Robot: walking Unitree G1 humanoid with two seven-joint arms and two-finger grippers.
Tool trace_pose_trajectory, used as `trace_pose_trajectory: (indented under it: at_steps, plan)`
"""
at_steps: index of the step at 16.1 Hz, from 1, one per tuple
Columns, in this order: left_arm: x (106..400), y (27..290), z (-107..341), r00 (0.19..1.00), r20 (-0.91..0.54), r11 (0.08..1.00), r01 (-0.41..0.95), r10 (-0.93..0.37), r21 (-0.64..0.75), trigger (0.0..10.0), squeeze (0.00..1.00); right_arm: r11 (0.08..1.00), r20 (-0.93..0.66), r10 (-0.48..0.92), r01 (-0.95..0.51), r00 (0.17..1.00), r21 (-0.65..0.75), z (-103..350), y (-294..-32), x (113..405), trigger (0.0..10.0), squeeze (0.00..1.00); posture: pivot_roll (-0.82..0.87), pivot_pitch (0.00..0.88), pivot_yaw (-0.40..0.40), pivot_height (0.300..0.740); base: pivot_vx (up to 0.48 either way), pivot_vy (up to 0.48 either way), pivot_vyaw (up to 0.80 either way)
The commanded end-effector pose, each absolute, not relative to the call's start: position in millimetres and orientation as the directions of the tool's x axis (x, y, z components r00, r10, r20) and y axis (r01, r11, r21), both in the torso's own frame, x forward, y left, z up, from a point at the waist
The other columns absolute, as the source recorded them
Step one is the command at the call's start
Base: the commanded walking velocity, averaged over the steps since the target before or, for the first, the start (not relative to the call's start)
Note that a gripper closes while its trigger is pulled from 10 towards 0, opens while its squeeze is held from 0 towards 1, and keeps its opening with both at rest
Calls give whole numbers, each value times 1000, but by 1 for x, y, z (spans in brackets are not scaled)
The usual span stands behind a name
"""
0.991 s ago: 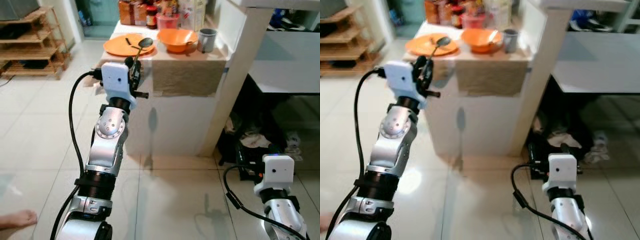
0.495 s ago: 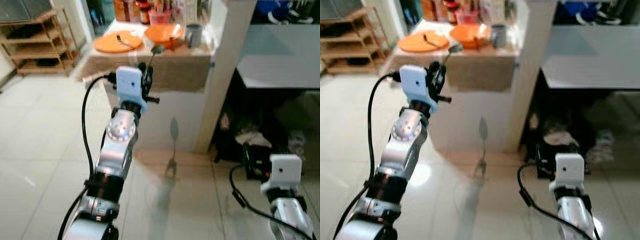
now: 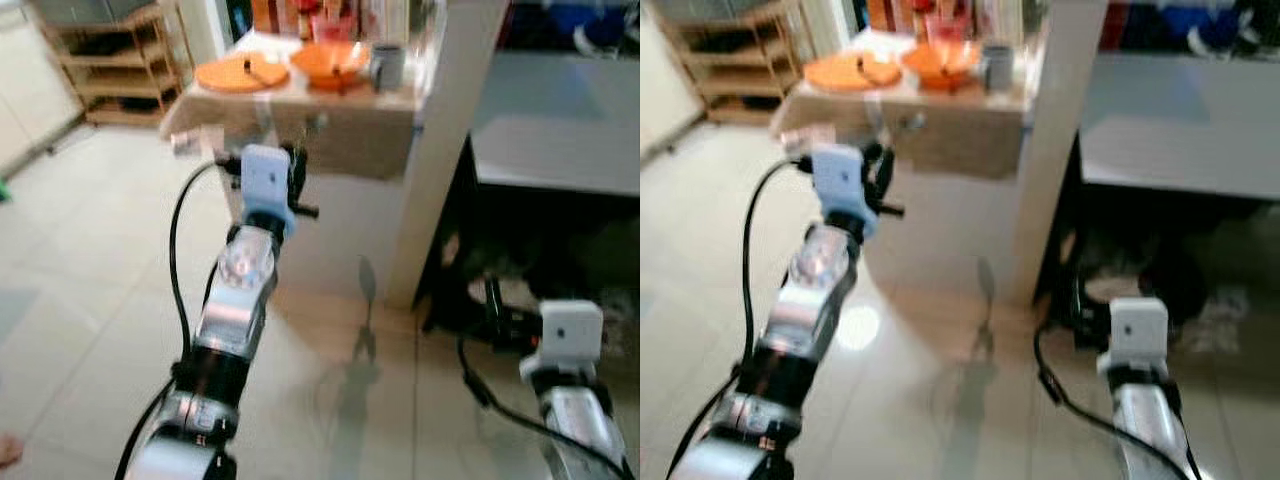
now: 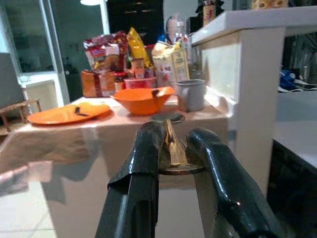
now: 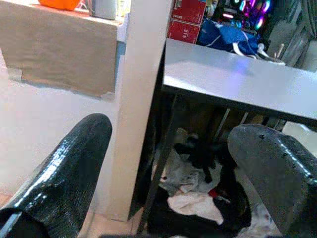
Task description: Setting the table
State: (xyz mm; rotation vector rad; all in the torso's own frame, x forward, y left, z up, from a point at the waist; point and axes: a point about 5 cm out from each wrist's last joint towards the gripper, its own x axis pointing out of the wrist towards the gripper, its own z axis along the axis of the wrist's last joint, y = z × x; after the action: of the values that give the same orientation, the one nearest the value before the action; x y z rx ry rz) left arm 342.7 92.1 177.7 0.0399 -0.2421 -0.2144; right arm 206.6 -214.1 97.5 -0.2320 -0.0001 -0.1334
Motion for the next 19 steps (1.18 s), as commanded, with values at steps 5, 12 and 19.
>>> trace_pose_trajectory:
  at_steps: [5,12,19]
  plan:
    - [340,93,167,946,203,967,243,-253,73,0,0,971,22,-128,130,992,-202,98,-211,206,10000,0,-99,0,78,740,0,-471,0]
    - [336,96,153,952,158,964,252,-263,85,0,0,970,12,-138,138,990,-201,97,-210,205,10000,0,-106,0,82,740,0,-469,-218]
    - [338,97,151,959,156,971,224,-235,86,0,0,969,12,-140,139,990,-206,97,-209,203,10000,0,-119,0,88,740,0,-463,0]
